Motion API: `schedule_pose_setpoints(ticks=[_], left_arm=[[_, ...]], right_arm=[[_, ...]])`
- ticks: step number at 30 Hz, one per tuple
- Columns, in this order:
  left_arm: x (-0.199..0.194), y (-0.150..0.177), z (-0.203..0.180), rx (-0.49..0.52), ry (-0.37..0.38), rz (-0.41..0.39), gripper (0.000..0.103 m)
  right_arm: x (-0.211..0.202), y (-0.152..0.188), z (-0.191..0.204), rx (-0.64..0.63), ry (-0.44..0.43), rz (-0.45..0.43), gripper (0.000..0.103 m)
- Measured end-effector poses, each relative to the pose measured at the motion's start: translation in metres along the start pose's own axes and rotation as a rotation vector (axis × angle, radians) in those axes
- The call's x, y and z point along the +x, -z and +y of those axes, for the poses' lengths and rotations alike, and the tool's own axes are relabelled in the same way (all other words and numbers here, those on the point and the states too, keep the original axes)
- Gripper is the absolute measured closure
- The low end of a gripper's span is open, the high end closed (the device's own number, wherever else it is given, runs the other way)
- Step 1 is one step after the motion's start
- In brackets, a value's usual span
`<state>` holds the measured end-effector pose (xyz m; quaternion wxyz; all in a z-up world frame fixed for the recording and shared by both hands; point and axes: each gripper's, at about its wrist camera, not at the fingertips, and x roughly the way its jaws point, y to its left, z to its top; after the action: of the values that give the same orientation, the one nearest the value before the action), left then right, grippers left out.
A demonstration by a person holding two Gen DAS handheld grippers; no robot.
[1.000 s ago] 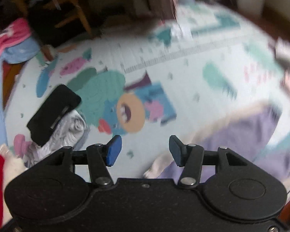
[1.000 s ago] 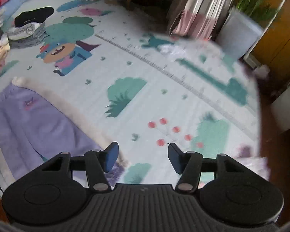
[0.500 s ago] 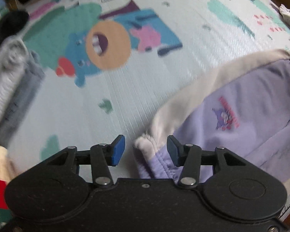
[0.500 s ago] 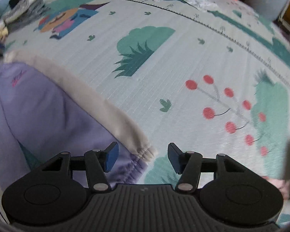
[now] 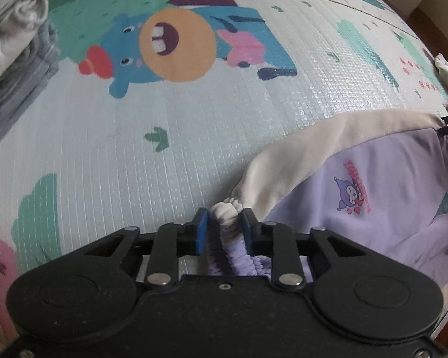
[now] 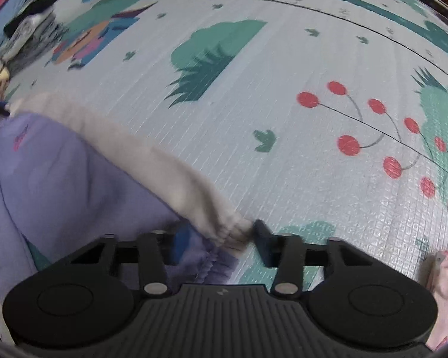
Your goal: Fold clothes
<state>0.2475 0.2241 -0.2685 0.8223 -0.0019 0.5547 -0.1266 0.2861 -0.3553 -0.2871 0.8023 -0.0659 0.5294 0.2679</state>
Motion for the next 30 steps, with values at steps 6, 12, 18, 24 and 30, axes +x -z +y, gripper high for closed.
schedule_pose_setpoints(ticks=[6,12,18,24,30], left_arm=[[-0.010,-0.014,0.016,-0.140,0.076,-0.068,0.093],[0.001,-0.032,0.041,-0.248,0.021,-0.080,0.090],[-0.002,-0.027,0.037,-0.271,-0.100,-0.172,0.066],[-0.014,-0.015,0.023,-0.190,-0.055,-0.286,0.067],[0.015,-0.005,0.002,-0.028,-0.108,-0.242,0.067]], right_arm=[[-0.011,-0.022,-0.007,0.036,0.046,-0.095,0.081],[-0.011,-0.078,-0.009,0.099,0.165,-0.216,0.080],[0.001,-0.094,0.007,0.067,0.231,-0.214,0.058],[-0.023,-0.056,0.022,-0.001,0.208,-0.149,0.055],[-0.047,0.013,0.052,0.058,0.099,-0.078,0.055]])
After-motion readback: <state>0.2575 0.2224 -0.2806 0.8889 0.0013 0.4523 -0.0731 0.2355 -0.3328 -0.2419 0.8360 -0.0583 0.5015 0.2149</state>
